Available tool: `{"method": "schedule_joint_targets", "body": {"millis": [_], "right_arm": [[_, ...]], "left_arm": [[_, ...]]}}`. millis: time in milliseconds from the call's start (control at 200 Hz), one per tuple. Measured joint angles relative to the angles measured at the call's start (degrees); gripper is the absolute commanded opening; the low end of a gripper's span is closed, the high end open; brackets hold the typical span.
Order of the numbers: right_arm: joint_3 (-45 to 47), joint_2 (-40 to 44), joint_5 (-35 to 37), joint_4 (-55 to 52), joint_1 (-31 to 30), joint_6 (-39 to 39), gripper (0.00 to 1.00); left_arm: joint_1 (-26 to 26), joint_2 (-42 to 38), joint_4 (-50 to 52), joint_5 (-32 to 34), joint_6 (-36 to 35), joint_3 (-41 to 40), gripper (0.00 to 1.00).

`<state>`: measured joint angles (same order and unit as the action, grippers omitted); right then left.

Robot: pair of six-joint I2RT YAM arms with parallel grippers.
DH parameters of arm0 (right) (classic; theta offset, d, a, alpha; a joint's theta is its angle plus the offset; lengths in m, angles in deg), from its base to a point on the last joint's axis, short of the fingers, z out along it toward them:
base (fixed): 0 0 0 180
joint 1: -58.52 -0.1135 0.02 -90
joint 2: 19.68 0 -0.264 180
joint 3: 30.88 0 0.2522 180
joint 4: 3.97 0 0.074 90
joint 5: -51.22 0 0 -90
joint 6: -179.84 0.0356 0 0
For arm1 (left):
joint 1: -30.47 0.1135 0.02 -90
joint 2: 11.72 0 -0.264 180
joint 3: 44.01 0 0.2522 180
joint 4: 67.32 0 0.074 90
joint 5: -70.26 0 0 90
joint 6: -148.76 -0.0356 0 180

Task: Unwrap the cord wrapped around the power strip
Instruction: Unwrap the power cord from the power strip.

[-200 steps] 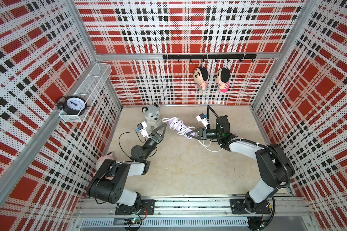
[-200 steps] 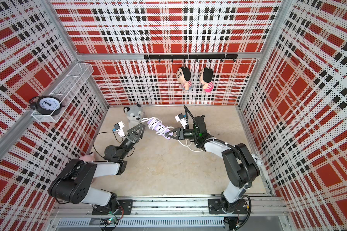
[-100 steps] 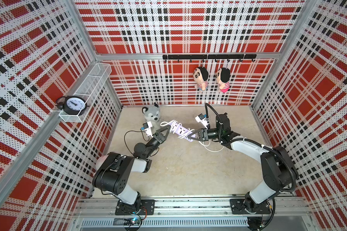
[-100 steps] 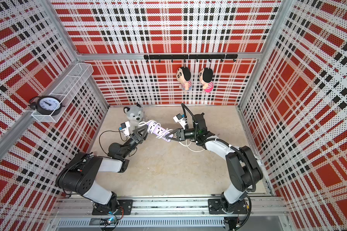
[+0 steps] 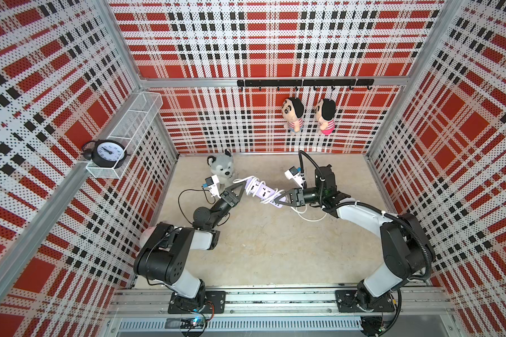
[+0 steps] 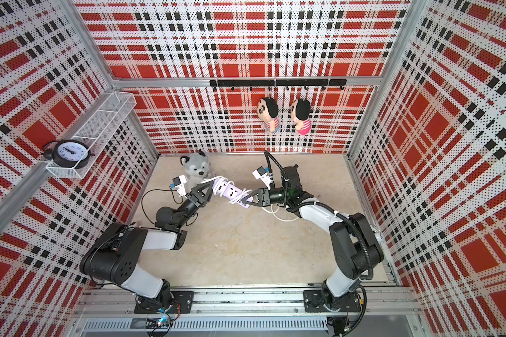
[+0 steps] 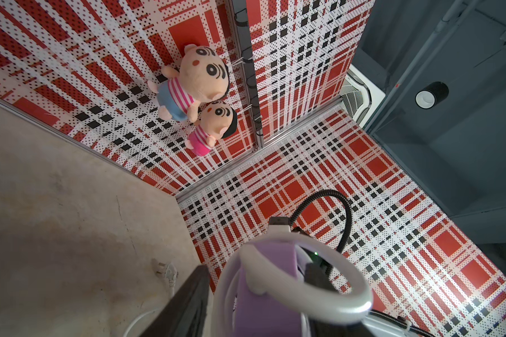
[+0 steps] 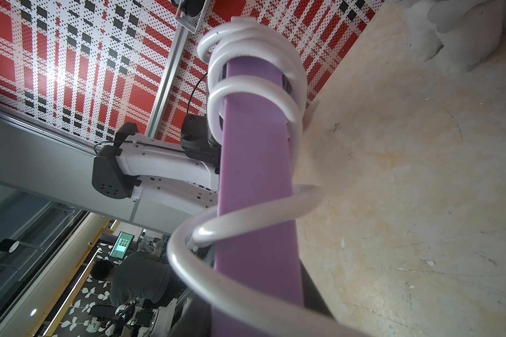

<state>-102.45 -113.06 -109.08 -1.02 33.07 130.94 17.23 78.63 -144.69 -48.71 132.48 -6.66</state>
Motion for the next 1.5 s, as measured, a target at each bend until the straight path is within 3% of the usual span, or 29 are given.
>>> {"method": "schedule_joint_targets", "body": {"millis": [105, 296, 531, 696, 776, 852, 942, 1032, 1117, 1187, 1498], "right_arm": [[0.0, 0.0, -0.09, -0.63, 0.0, -0.7, 0.0], [-0.57, 0.0, -0.22, -1.73, 0.0, -1.68, 0.0], [-0.83, 0.0, -0.17, -3.58, 0.0, -2.08, 0.0], [-0.83, 0.0, 0.24, -4.46, -0.02, -2.08, 0.0], [-0.87, -0.02, 0.26, -4.83, 0.0, -2.14, 0.0], [-1.31, -0.02, 0.09, -5.31, 0.0, -2.62, 0.0], [-2.36, -0.04, 0.0, -7.41, 0.17, -4.94, 0.22], [-3.85, -0.04, 0.5, -11.56, 0.28, -7.87, 0.59], [-5.77, -0.04, 1.92, -16.79, 0.42, -11.58, 0.71], [-7.54, -0.04, 3.06, -21.16, 1.11, -15.37, 0.75], [-11.02, 2.64, 8.57, -37.38, 13.73, -32.72, 0.75]], "left_arm": [[-0.15, 0.04, 0.0, -0.92, 0.04, 0.37, 0.74], [-0.31, 0.04, 0.02, -1.6, 0.0, 0.37, 0.75], [-2.58, 0.22, 0.0, -1.92, -0.02, 0.37, 0.58], [-3.41, 0.81, 0.0, -1.9, -0.04, 0.37, 0.55], [-3.61, 0.98, 0.0, -1.84, 0.09, 0.37, 0.49], [-3.61, 1.03, 0.0, -1.79, 0.42, 0.37, 0.37], [-3.61, 0.87, -0.04, -1.53, 3.23, 0.39, 0.22], [-3.61, 0.92, -0.02, -1.2, 4.13, 0.52, 0.12], [-3.58, 1.6, -0.02, -0.96, 3.13, 0.57, 0.05], [-3.5, 2.1, 0.0, -0.76, 2.84, 0.57, 0.0], [-2.14, 2.97, 0.09, -0.79, 1.84, 0.57, 0.0]]}}
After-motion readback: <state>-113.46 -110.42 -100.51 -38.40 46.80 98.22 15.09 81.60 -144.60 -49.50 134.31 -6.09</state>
